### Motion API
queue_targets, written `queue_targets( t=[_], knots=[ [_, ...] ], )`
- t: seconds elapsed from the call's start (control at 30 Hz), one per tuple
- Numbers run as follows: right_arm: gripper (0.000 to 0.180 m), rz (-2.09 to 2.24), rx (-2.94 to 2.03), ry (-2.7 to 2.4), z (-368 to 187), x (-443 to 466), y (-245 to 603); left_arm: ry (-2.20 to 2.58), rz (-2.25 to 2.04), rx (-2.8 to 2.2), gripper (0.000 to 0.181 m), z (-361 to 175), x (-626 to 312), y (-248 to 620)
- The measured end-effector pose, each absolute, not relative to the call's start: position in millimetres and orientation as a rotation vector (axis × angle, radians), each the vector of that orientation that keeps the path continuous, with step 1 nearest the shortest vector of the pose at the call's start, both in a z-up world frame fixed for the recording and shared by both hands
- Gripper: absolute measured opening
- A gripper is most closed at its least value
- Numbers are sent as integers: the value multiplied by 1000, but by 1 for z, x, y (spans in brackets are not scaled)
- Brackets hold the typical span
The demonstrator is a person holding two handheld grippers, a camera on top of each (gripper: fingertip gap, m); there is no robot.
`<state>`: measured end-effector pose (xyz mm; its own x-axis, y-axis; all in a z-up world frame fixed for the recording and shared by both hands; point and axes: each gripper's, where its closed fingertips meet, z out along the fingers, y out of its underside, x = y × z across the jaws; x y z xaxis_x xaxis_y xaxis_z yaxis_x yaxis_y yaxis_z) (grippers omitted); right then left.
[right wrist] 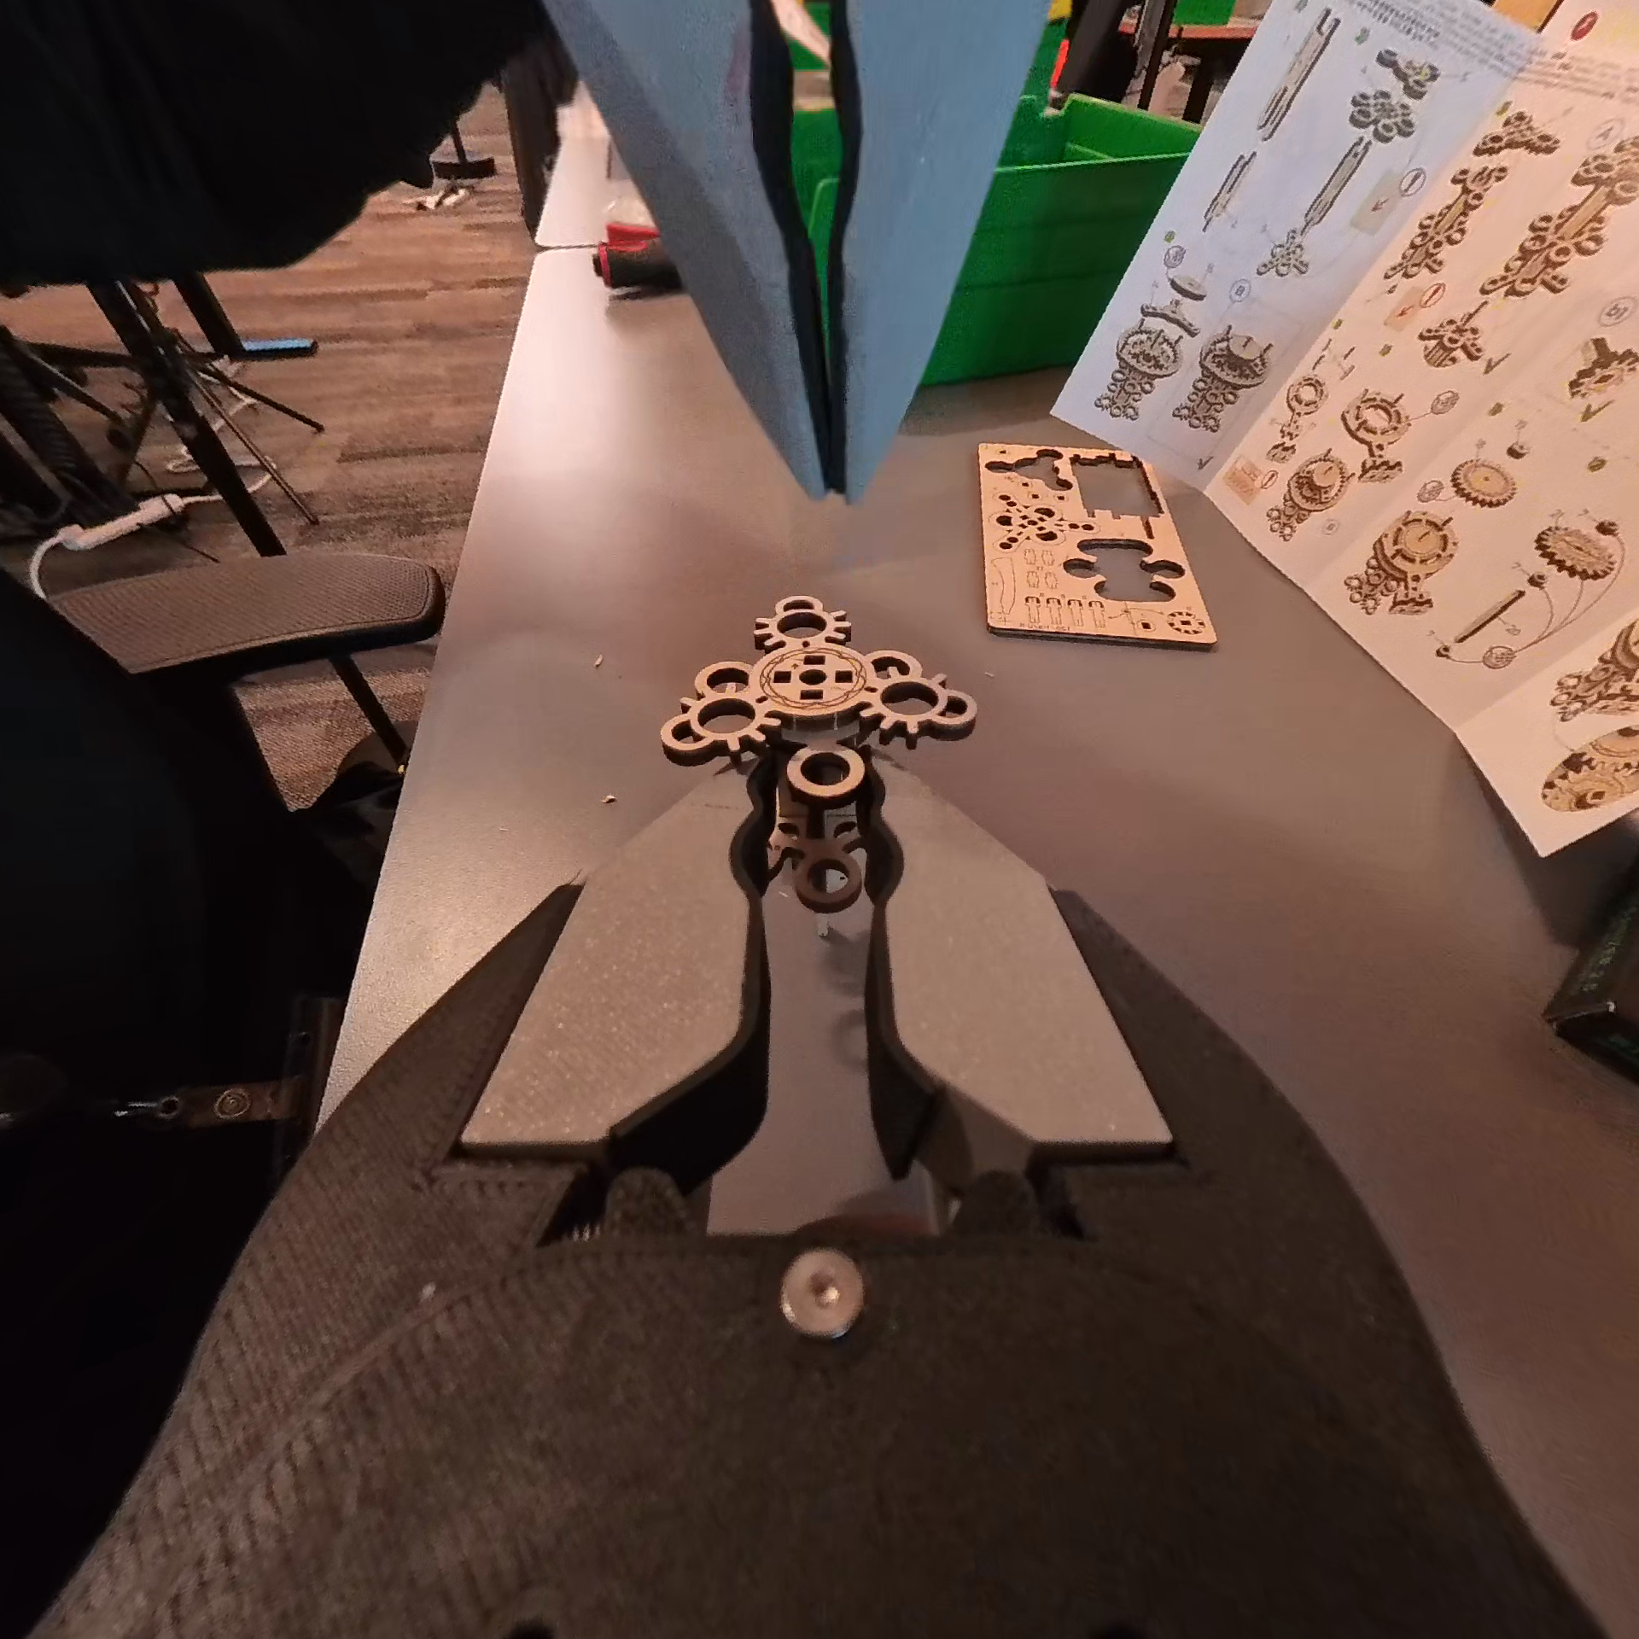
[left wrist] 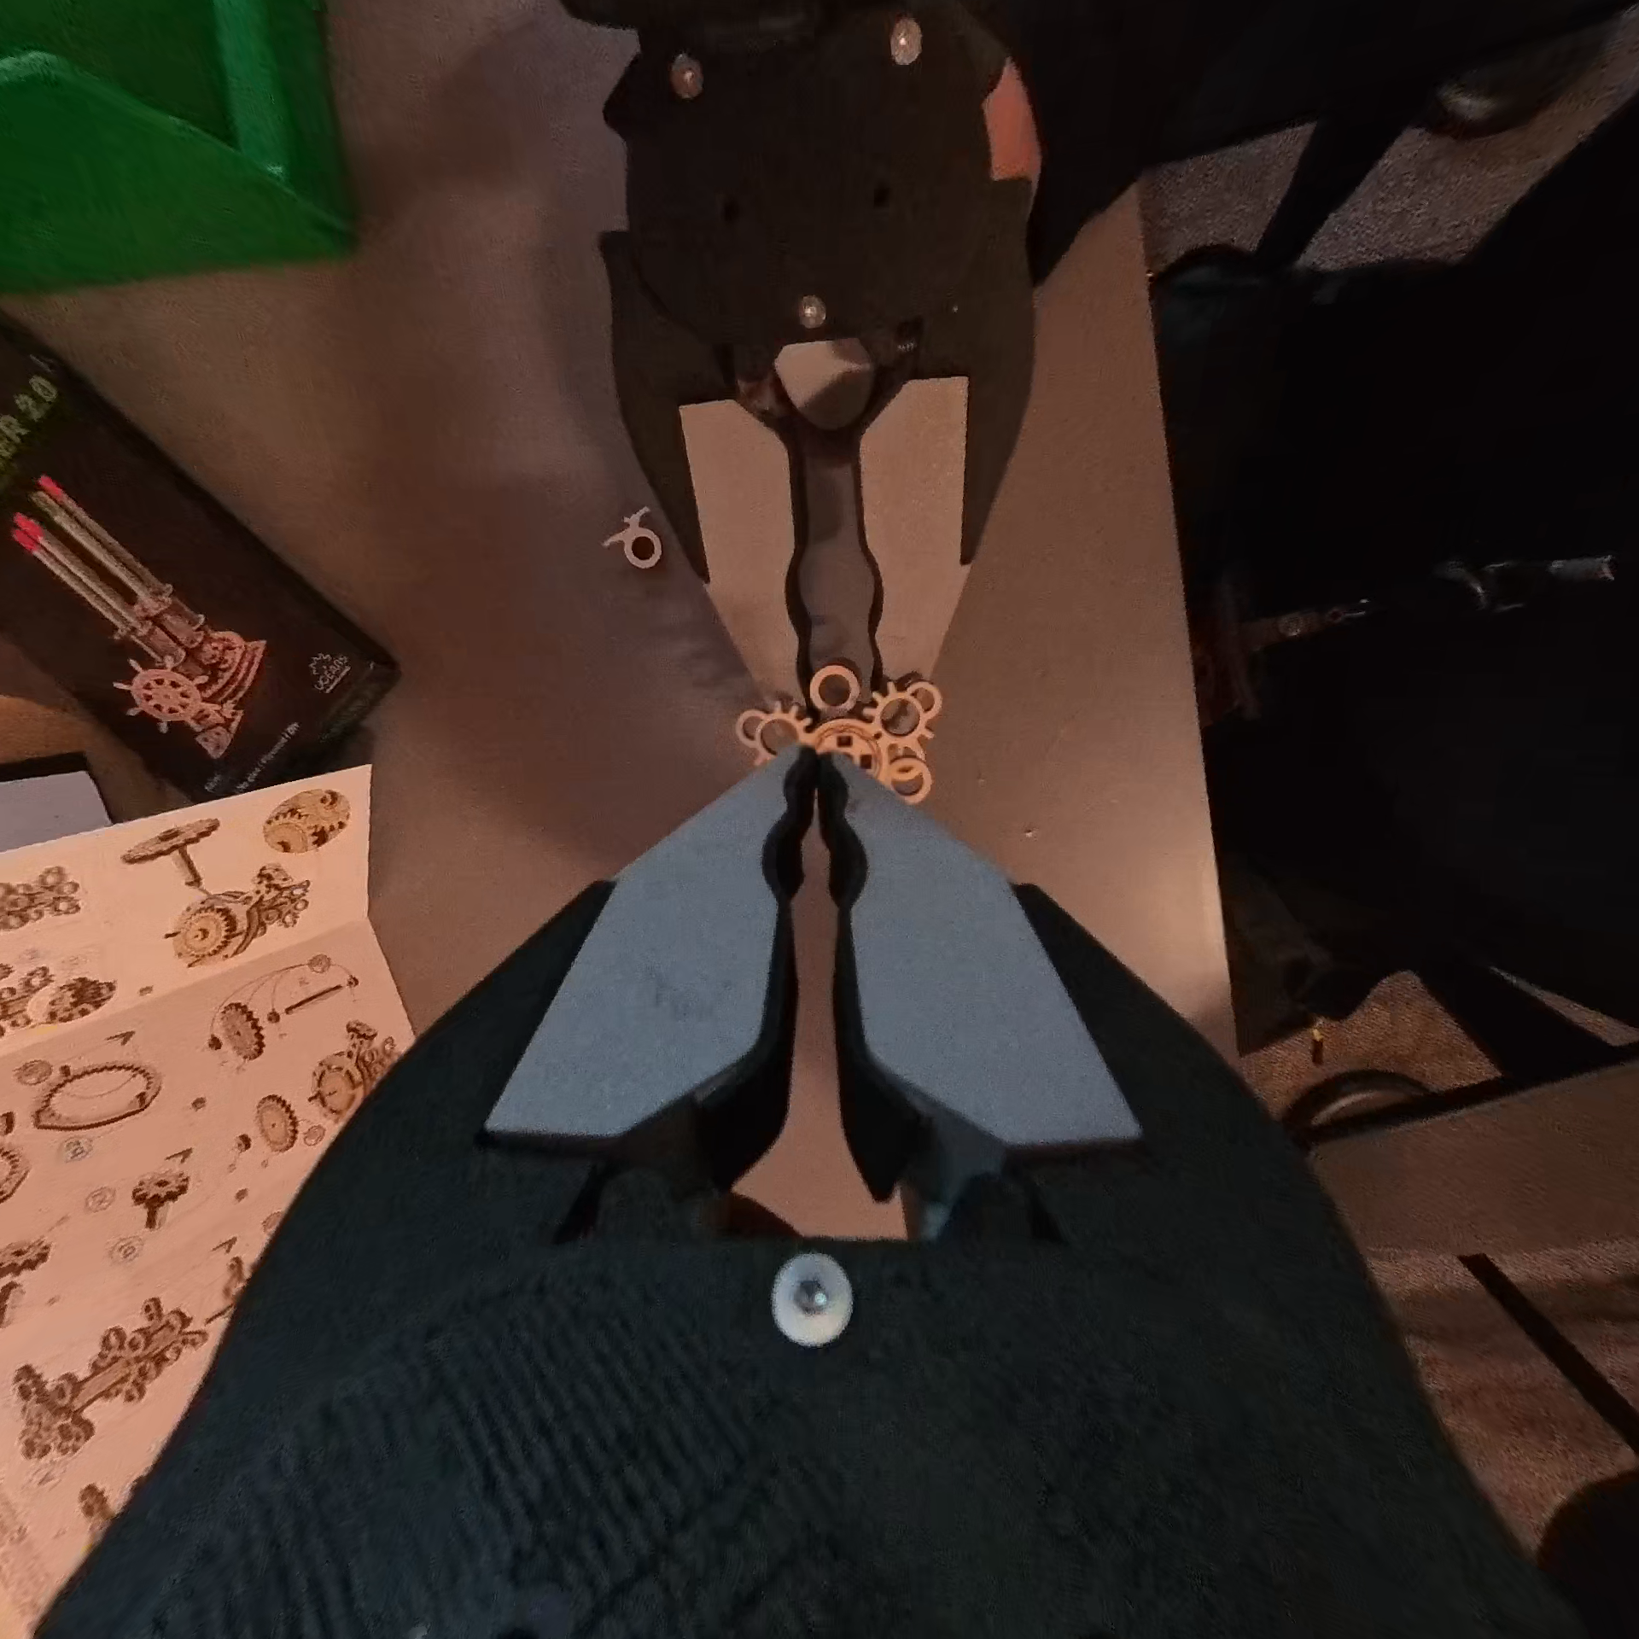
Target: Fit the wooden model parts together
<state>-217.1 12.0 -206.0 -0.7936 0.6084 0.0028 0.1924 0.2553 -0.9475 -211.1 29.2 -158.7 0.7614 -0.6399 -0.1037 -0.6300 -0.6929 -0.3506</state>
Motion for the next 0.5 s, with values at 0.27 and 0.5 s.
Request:
queue_targets(
  t=[0.27, 0.5],
  knots=[
    [14, 1551, -734, -2163, -206, -217, 12, 1041, -24, -2706, 0, -194, -211, 19],
    [14, 1557, -741, -2167, -207, -218, 12, 985, -160, -2672, 0, -199, -200, 24]
  ],
)
